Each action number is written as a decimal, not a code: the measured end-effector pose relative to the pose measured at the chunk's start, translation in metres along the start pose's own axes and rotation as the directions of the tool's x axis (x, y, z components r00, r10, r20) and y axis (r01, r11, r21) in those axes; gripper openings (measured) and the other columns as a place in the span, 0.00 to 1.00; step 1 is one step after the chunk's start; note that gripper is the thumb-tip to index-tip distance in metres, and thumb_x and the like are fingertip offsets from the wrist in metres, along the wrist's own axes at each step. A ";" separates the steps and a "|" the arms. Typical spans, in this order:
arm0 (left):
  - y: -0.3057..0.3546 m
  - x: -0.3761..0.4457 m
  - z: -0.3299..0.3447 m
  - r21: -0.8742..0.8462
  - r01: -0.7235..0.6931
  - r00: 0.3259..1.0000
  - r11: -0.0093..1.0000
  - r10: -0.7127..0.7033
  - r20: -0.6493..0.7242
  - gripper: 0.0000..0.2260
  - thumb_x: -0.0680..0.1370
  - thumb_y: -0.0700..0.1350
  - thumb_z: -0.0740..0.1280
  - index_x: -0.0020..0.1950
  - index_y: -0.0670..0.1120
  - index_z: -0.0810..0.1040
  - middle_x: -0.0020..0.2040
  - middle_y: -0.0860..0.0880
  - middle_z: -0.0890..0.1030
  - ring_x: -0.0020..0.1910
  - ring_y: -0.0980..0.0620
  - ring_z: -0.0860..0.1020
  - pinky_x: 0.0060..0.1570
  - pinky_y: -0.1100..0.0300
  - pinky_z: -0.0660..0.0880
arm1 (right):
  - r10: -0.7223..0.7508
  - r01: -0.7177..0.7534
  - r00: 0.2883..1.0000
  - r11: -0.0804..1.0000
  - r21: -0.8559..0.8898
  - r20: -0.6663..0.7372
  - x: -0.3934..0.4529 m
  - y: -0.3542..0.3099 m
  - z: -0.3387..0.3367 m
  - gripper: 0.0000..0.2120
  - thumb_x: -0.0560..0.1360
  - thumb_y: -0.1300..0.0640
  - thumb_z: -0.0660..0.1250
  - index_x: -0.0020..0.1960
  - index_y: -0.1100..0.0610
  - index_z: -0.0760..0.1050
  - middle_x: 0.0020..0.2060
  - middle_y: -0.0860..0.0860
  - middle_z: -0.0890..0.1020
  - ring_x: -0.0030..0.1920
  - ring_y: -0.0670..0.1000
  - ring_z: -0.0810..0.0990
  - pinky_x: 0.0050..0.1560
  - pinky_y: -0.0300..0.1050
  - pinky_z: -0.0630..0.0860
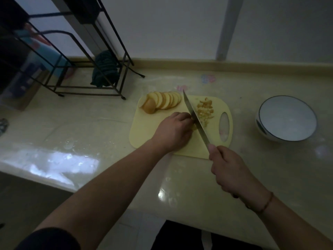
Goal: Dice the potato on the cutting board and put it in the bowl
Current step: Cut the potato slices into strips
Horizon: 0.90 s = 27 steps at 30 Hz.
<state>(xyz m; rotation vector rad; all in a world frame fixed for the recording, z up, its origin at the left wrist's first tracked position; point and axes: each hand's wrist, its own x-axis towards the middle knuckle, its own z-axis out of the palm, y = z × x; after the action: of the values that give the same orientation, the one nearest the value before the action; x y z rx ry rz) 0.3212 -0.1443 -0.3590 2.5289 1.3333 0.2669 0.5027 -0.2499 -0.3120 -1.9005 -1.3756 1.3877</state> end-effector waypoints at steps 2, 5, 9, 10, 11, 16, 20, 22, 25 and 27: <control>0.000 0.000 0.000 -0.001 -0.011 1.000 1.000 0.011 -0.022 0.17 0.74 0.50 0.62 0.53 0.42 0.84 0.54 0.43 0.82 0.47 0.40 0.79 0.42 0.49 0.79 | 0.001 -0.001 1.000 1.000 -0.002 0.000 -0.003 0.000 0.000 0.26 0.79 0.37 0.52 0.44 0.60 0.71 0.34 0.53 0.75 0.28 0.47 0.68 0.29 0.39 0.61; 0.001 0.002 0.001 -0.001 -0.042 0.998 0.999 0.042 -0.044 0.16 0.74 0.49 0.62 0.51 0.42 0.84 0.53 0.43 0.83 0.45 0.39 0.79 0.40 0.49 0.79 | 0.000 0.000 1.000 1.000 -0.017 0.009 -0.008 -0.001 -0.001 0.26 0.79 0.38 0.52 0.46 0.61 0.71 0.34 0.53 0.74 0.27 0.46 0.67 0.28 0.39 0.61; -0.002 0.003 0.003 -0.014 -0.050 0.997 0.999 0.050 -0.060 0.15 0.75 0.49 0.63 0.51 0.42 0.85 0.52 0.43 0.83 0.44 0.39 0.80 0.40 0.50 0.79 | 0.003 -0.003 1.000 1.000 -0.013 0.009 -0.013 0.000 0.000 0.26 0.79 0.38 0.52 0.45 0.61 0.71 0.34 0.53 0.75 0.27 0.46 0.67 0.28 0.39 0.61; -0.002 0.003 0.003 -0.012 -0.062 0.996 0.998 0.061 -0.066 0.15 0.75 0.49 0.63 0.50 0.42 0.85 0.51 0.43 0.83 0.44 0.39 0.79 0.40 0.50 0.79 | 0.002 -0.002 1.000 1.000 -0.019 0.008 -0.014 0.000 0.000 0.26 0.79 0.38 0.52 0.45 0.61 0.71 0.34 0.54 0.75 0.27 0.46 0.67 0.28 0.39 0.61; -0.003 0.004 0.002 -0.008 -0.077 0.994 0.997 0.076 -0.073 0.15 0.76 0.49 0.62 0.50 0.42 0.85 0.50 0.43 0.83 0.44 0.40 0.79 0.40 0.51 0.79 | 0.001 0.000 1.000 1.000 -0.029 0.006 -0.015 -0.001 0.000 0.25 0.80 0.39 0.52 0.45 0.61 0.71 0.34 0.54 0.76 0.27 0.46 0.67 0.28 0.38 0.61; -0.005 0.007 0.000 -0.011 -0.114 0.989 0.993 0.112 -0.097 0.16 0.76 0.49 0.62 0.49 0.42 0.86 0.48 0.44 0.84 0.44 0.40 0.79 0.38 0.51 0.79 | -0.018 0.018 1.000 0.998 -0.055 -0.003 -0.016 -0.005 -0.001 0.24 0.80 0.40 0.51 0.42 0.58 0.71 0.35 0.55 0.78 0.29 0.47 0.71 0.30 0.39 0.64; -0.011 0.007 0.001 0.024 -0.205 0.975 0.978 0.206 -0.079 0.11 0.76 0.47 0.66 0.49 0.43 0.86 0.47 0.45 0.84 0.43 0.41 0.79 0.35 0.50 0.78 | -0.006 0.005 1.000 0.999 -0.040 -0.008 -0.017 -0.003 -0.001 0.25 0.79 0.39 0.51 0.43 0.60 0.71 0.35 0.55 0.77 0.28 0.47 0.70 0.29 0.38 0.63; -0.014 0.007 0.002 0.011 -0.229 0.971 0.973 0.229 -0.073 0.12 0.76 0.47 0.65 0.51 0.43 0.85 0.49 0.45 0.83 0.45 0.40 0.79 0.37 0.50 0.79 | -0.005 0.005 1.000 0.999 -0.036 -0.006 -0.017 -0.003 0.000 0.25 0.79 0.39 0.51 0.43 0.60 0.71 0.34 0.54 0.76 0.28 0.46 0.69 0.28 0.38 0.62; -0.019 0.011 0.001 -0.006 -0.228 0.972 0.974 0.227 -0.057 0.14 0.76 0.48 0.64 0.51 0.42 0.85 0.50 0.43 0.83 0.46 0.40 0.80 0.38 0.48 0.79 | -0.004 0.003 1.000 0.999 -0.048 -0.004 -0.016 -0.004 0.001 0.25 0.79 0.39 0.51 0.44 0.59 0.71 0.33 0.53 0.76 0.27 0.45 0.68 0.28 0.37 0.61; -0.021 0.012 0.002 -0.012 -0.235 0.971 0.972 0.234 -0.053 0.14 0.76 0.48 0.65 0.51 0.42 0.85 0.49 0.43 0.83 0.46 0.40 0.80 0.40 0.49 0.79 | -0.004 0.004 1.000 0.999 -0.054 -0.004 -0.017 -0.005 0.001 0.25 0.79 0.39 0.50 0.44 0.60 0.71 0.33 0.54 0.76 0.27 0.45 0.68 0.27 0.38 0.61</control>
<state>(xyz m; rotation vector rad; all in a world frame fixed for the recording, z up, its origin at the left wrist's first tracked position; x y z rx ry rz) 0.3124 -0.1229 -0.3669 2.6809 1.0415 0.3922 0.4992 -0.2629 -0.3010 -1.9328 -1.4272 1.3568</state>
